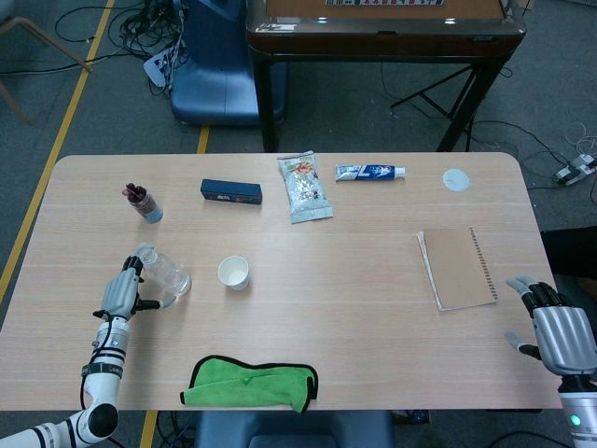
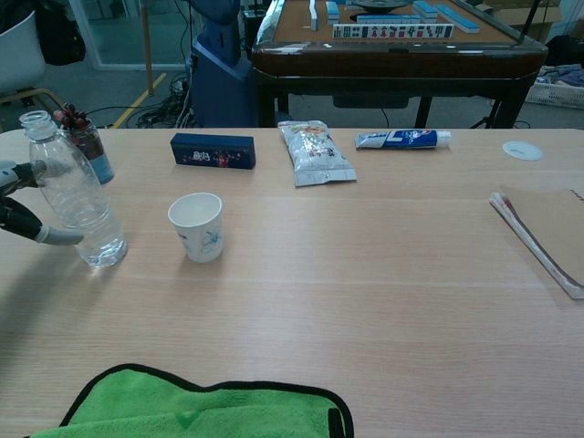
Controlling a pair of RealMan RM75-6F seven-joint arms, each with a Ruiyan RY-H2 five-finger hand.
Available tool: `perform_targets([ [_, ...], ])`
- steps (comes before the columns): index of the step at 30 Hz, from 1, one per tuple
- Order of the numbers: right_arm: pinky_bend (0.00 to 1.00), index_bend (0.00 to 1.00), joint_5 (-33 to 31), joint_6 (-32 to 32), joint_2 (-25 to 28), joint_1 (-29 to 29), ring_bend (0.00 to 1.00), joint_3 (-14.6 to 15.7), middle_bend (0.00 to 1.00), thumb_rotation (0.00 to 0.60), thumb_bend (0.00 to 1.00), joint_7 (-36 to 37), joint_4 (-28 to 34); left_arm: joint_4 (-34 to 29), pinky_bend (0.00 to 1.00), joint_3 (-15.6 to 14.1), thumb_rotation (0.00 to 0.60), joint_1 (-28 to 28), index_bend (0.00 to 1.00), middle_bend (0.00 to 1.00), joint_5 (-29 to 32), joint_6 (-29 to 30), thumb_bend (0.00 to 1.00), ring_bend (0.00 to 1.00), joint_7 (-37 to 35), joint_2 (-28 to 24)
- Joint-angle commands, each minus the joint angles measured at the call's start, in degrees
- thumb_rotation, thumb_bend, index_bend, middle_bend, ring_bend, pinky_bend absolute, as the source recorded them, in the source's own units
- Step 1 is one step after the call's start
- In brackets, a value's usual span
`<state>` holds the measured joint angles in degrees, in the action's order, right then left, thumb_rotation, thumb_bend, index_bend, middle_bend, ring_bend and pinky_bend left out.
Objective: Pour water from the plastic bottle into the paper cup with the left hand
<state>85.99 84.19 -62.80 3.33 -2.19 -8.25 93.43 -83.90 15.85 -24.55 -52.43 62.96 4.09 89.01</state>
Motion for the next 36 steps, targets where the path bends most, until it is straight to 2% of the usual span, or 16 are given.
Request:
perform_targets([
  [1, 0.39, 0.21, 0.0, 0.0, 0.0, 0.0, 0.21, 0.0, 0.22, 0.600, 0.01, 0.1, 0.0, 0.5, 0.30, 0.3, 0.600, -0.2, 0.00, 0.00, 0.6, -0.4, 0.00, 0.01, -0.3, 0.4],
  [20, 0.39, 0.21, 0.3, 0.6, 0.4, -0.3, 0.21, 0.0, 0.22, 0.600, 0.01, 0.5, 0.2, 3.2, 0.30, 0.6, 0.600, -2.4, 0.00, 0.00, 1.8, -1.5, 0.00, 0.02, 1.7, 3.2],
  [36, 0.39, 0.22, 0.2, 0.2, 0.2, -0.3, 0.21, 0.1, 0.22, 0.600, 0.01, 0.2, 0.1, 2.9, 0.30, 2.0, 0.600, -2.6, 0.00, 0.00, 2.0, -0.5, 0.00, 0.04, 0.0, 4.1],
])
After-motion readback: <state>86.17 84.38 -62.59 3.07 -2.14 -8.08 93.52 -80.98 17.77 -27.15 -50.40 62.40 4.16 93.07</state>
